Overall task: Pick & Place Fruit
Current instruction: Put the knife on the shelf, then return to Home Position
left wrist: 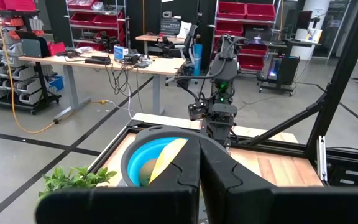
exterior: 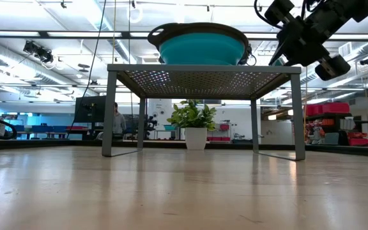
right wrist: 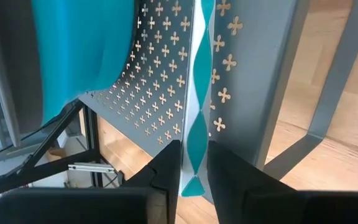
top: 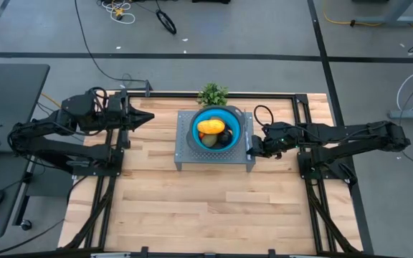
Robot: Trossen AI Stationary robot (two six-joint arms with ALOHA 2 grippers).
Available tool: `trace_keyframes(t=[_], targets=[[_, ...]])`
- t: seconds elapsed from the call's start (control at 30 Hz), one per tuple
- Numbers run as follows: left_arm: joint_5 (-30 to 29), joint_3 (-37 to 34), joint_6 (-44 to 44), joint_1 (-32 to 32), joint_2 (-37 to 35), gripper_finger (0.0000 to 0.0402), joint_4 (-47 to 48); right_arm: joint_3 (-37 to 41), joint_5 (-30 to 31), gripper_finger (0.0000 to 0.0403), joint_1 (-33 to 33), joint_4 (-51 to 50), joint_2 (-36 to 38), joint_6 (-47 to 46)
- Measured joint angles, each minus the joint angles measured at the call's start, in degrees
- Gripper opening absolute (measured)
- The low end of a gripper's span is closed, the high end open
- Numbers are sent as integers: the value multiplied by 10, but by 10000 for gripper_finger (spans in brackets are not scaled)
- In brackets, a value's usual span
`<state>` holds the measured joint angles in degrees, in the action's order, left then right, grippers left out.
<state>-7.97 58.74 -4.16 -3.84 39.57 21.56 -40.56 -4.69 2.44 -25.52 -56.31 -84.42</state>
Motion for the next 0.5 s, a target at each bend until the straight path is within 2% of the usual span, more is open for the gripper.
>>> trace_keyframes(t=[0.23, 0.5], targets=[[0, 0, 1, 0, 0, 4, 0, 0, 6, 110, 0, 0, 0, -6], [0, 0, 1, 0, 0, 4, 0, 0, 6, 114, 0, 0, 0, -6]])
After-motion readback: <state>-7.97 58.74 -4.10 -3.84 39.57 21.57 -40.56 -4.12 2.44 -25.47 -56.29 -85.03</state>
